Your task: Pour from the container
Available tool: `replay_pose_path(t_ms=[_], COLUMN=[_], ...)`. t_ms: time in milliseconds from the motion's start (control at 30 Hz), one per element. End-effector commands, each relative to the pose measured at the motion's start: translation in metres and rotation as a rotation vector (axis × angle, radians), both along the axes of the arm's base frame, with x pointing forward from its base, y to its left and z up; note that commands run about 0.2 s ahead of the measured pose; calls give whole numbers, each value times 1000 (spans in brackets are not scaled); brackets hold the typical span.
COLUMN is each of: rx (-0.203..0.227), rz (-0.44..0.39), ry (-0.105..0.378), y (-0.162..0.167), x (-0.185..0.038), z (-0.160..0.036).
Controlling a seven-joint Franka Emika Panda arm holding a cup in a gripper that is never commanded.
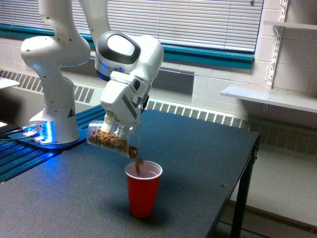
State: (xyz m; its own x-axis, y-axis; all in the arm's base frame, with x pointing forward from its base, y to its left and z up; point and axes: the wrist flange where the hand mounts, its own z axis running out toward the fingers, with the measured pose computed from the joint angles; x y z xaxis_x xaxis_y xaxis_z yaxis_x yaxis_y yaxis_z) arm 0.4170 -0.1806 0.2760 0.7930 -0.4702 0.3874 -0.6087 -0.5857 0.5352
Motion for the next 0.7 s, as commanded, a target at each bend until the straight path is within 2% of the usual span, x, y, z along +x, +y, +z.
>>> replay_pose_path(t_ms=[33,700], rx=[-24,-46], rz=[12,-1], ry=[28,87], y=[3,1], x=[7,11], z=[4,9])
